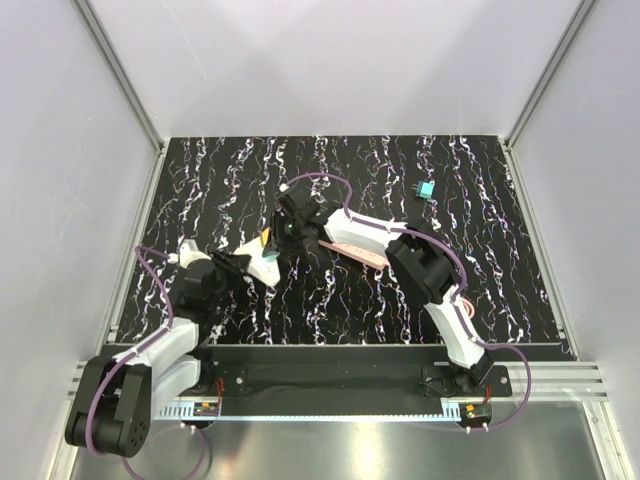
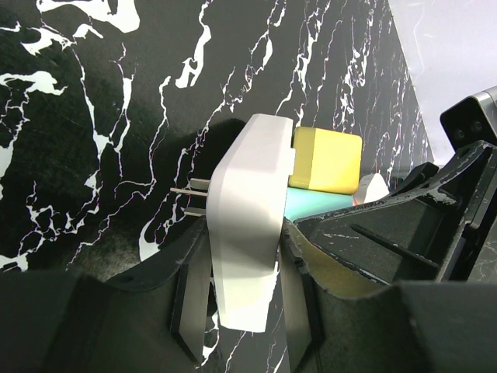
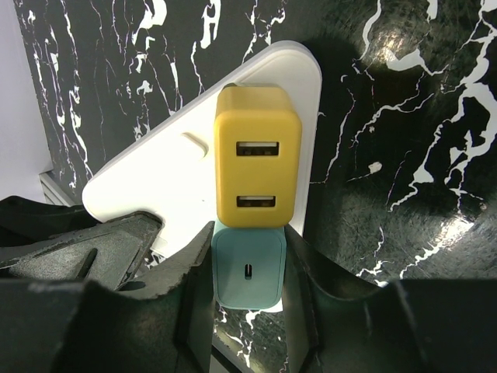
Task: Pull the plug off the socket
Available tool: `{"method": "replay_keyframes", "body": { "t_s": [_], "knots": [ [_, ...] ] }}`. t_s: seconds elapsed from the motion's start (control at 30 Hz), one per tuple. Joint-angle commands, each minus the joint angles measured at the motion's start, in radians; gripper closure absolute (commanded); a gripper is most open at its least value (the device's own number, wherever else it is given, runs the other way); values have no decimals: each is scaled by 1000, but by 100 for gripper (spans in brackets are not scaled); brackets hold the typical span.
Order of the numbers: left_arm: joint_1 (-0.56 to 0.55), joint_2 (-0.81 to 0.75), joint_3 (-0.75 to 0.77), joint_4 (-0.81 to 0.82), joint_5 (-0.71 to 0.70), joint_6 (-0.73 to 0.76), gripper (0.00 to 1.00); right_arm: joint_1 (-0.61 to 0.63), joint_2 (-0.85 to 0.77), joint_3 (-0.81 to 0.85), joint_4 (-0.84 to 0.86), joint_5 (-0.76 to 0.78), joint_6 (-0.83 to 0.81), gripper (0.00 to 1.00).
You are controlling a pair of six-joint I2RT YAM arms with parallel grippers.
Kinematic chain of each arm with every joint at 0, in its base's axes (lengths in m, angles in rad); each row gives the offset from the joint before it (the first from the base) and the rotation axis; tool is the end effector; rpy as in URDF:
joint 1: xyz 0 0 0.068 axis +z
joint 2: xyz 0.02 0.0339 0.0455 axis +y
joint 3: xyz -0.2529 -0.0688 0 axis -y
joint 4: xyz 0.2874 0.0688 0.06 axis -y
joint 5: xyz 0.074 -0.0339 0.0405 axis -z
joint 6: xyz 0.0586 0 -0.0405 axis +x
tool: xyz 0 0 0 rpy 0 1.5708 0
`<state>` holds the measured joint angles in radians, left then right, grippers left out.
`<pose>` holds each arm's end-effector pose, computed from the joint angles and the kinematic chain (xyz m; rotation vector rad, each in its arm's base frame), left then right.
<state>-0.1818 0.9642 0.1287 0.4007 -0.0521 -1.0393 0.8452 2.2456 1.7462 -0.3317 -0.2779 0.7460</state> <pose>0.2300 -0.0392 0.0926 -0.8964 1.8779 -0.7168 0.3509 0.4198 0.1297 -0.2739 2.6303 0.9897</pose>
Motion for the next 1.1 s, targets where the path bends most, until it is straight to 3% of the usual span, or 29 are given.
{"method": "replay_keyframes", "body": {
  "t_s": [0.0, 0.8, 1.07],
  "knots": [
    [2, -1, -17, -151, -74, 58, 100, -5, -63, 18, -27, 48, 1, 100],
    [-1, -28, -32, -163, -117, 51, 100, -6, -124, -50, 3, 109, 26, 100],
    [-8, -36, -17, -198, -143, 44, 100, -28, -142, -65, 6, 63, 43, 100]
  ]
}}
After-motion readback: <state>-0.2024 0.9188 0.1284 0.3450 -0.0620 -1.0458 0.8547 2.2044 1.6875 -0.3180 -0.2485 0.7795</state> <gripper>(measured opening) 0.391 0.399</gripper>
